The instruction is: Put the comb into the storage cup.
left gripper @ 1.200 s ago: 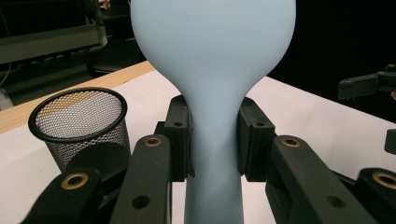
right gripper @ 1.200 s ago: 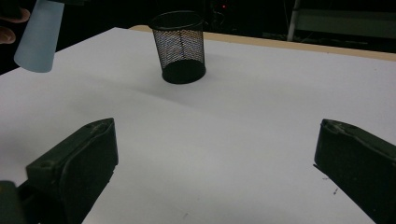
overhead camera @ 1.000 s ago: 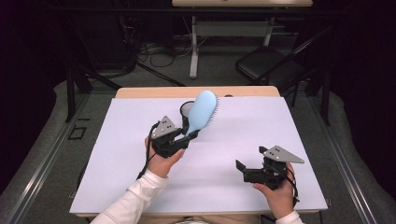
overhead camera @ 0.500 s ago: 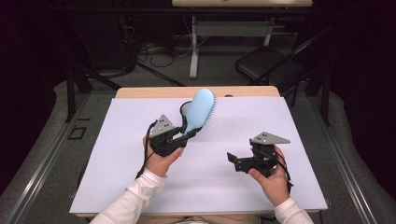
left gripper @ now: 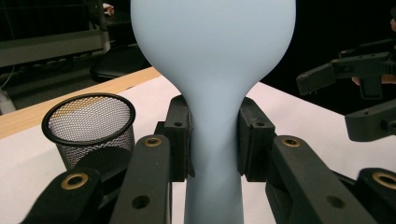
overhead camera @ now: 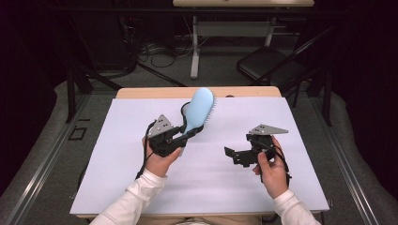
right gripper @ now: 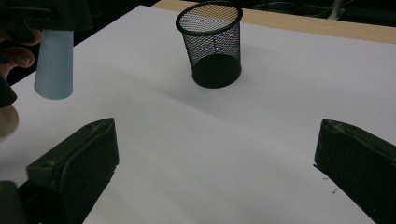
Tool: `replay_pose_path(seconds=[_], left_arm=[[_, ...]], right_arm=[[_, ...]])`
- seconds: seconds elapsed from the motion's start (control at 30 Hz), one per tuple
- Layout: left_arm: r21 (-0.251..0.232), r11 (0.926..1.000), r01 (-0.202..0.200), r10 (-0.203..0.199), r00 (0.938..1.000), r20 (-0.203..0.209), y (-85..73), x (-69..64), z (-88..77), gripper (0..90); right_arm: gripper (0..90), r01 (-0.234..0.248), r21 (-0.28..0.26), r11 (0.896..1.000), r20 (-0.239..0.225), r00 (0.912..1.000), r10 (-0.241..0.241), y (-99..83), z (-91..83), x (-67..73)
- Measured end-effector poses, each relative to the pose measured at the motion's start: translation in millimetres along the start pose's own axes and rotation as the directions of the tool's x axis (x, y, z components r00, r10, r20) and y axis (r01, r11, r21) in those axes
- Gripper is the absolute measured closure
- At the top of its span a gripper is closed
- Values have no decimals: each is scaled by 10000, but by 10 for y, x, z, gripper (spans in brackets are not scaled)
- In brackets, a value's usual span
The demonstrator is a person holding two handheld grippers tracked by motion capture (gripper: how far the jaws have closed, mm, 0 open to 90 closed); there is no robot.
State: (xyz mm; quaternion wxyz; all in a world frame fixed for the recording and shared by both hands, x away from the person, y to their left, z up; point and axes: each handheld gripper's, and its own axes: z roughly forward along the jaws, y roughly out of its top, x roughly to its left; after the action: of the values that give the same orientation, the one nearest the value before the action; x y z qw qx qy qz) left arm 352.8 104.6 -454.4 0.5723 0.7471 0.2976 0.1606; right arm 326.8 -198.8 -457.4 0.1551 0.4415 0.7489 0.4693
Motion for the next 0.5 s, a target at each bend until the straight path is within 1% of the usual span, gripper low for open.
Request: replay_pose_path(seconds=[0.07, 0.3, 0.37, 0.43, 0.5], left_arm=[[31, 10000, -2, 2, 10000, -13, 1, 0, -3, 695], [29, 10000, 2, -2, 10000, -6, 0, 4, -4, 695], [58, 10000, 2, -1, 10000, -29, 1, 5, -6, 695], [59, 10000, 9, -9, 10000, -44, -1, 4, -3, 695], [54, 10000, -2, 2, 10000, -61, -2, 2, -2, 695]], right_arm=[[0, -57, 12, 10000, -92, 9999, 57, 29, 12, -14], [0, -426, 20, 9991, 2, 9991, 426, 125, 34, -48], [0, -455, 12, 9990, -105, 9989, 455, 153, 40, -53], [0, -402, 38, 9992, -59, 9992, 402, 177, 45, -53], [0, -390, 80, 9992, -128, 9992, 391, 199, 51, -47]])
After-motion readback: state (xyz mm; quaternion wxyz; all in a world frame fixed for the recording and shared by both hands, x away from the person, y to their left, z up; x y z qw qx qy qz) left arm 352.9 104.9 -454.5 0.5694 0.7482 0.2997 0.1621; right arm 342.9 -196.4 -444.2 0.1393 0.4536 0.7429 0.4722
